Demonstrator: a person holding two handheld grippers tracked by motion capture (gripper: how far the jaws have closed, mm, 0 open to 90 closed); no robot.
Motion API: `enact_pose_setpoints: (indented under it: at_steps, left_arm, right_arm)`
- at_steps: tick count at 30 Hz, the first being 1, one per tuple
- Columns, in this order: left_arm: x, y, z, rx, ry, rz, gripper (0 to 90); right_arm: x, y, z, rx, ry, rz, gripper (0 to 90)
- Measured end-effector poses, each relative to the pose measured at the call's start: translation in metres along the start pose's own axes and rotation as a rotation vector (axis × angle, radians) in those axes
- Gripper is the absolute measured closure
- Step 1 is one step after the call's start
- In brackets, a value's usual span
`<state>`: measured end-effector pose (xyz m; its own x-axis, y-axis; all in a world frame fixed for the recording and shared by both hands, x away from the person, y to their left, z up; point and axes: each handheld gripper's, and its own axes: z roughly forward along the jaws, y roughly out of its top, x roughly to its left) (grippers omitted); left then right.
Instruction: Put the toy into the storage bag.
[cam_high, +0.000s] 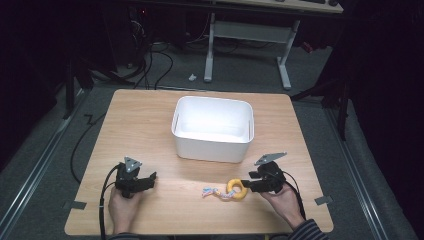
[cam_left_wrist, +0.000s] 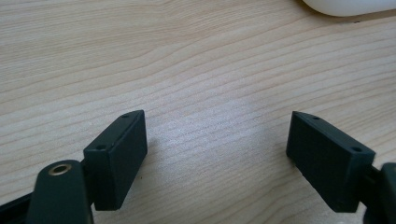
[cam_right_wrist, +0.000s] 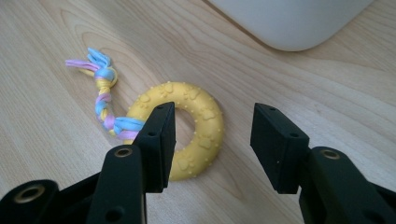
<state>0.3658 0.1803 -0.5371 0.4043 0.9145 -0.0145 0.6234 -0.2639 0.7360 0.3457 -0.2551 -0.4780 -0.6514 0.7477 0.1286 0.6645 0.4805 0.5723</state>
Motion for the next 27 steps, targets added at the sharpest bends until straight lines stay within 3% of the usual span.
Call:
enact_pose_setpoints:
  at_steps: [27]
  left_arm:
    - [0.0,0.0,0.0,0.0,-0.001,-0.001,20.9]
  right_arm:
    - [0.008,0.002,0.03,0.099,-0.008,-0.016,57.8]
